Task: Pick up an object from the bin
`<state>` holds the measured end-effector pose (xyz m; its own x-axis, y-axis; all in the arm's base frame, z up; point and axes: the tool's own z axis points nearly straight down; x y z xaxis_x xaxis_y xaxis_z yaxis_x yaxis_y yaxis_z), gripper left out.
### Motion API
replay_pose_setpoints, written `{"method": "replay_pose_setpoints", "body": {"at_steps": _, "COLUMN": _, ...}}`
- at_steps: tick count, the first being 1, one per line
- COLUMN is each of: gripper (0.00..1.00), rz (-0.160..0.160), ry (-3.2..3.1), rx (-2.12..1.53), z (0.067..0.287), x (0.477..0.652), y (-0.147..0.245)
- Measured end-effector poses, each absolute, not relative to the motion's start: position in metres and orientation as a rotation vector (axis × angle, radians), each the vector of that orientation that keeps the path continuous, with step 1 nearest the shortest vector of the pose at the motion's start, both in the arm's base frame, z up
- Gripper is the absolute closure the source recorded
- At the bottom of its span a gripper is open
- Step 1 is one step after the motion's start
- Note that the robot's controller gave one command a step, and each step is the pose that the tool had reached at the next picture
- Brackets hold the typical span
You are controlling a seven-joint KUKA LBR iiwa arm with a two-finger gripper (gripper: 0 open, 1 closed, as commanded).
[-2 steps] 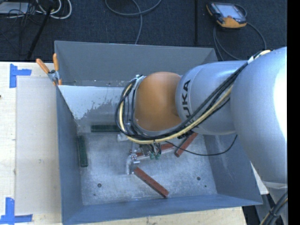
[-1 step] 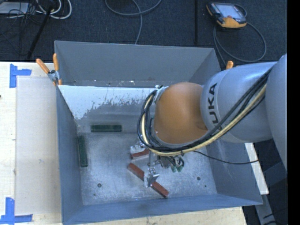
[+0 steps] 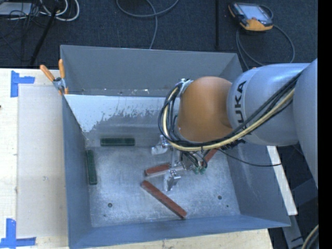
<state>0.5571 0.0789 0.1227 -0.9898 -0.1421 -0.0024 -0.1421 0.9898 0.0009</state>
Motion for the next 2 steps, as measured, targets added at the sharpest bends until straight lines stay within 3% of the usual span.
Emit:
{"method": "replay_pose_setpoints", "body": {"at_steps": 1, "gripper": 0.0, "rz": 0.001, "ry": 3.137, "rx": -0.069, "z": 0.091, "x": 0.554, "y": 0.074}}
{"method": "replay_pose_setpoints", "body": {"at_steps": 2, "gripper": 1.0, "rz": 0.004, "ry": 3.149, "rx": -0.047, "z": 0.076, "x": 0.589, "y": 0.074}}
